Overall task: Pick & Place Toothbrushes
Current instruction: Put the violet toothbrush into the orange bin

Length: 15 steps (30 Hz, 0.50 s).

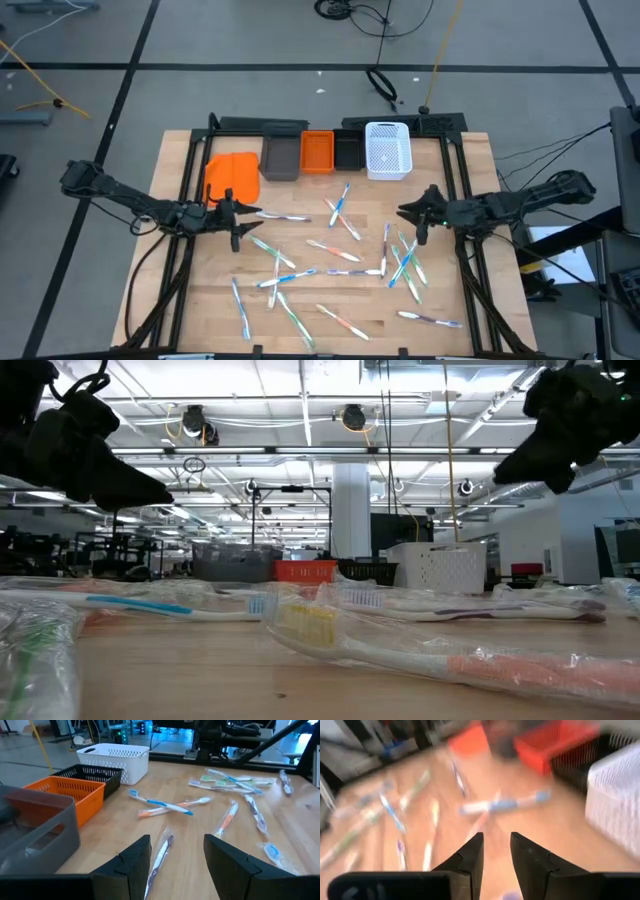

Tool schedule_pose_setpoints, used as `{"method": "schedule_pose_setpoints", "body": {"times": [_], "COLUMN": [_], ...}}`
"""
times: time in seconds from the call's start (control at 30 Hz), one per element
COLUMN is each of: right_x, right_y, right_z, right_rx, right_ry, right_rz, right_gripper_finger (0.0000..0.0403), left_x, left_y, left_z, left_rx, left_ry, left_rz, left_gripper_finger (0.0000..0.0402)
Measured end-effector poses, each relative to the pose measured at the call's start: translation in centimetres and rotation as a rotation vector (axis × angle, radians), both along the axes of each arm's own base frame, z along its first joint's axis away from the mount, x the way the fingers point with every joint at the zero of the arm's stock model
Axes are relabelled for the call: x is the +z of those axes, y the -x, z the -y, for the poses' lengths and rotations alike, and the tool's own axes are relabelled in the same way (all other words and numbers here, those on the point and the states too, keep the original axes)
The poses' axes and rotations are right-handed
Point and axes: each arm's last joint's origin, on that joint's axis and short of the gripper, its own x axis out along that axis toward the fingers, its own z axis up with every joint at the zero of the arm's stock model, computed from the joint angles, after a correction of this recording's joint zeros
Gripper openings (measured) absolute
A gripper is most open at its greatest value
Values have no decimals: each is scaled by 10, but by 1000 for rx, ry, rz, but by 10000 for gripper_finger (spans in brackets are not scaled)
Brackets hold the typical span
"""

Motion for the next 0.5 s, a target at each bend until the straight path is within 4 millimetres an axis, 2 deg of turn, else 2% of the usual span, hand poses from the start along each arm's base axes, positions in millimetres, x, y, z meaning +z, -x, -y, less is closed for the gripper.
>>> {"method": "schedule_pose_setpoints", "body": {"times": [0.23,0.5], "right_x": [-7,-26], "right_y": [-21,-37], "right_z": [-7,-7], "right_rx": [-11,-74], "right_ry": [-190,-373], "right_rz": [-239,-384], "right_gripper_finger": [89,89], "left_x": [2,5], "left_y": [0,-1], "left_z": [0,0], "left_rx": [12,14], "left_ry": [50,69], "left_rz": [29,66], "left_gripper_finger": [186,186]}}
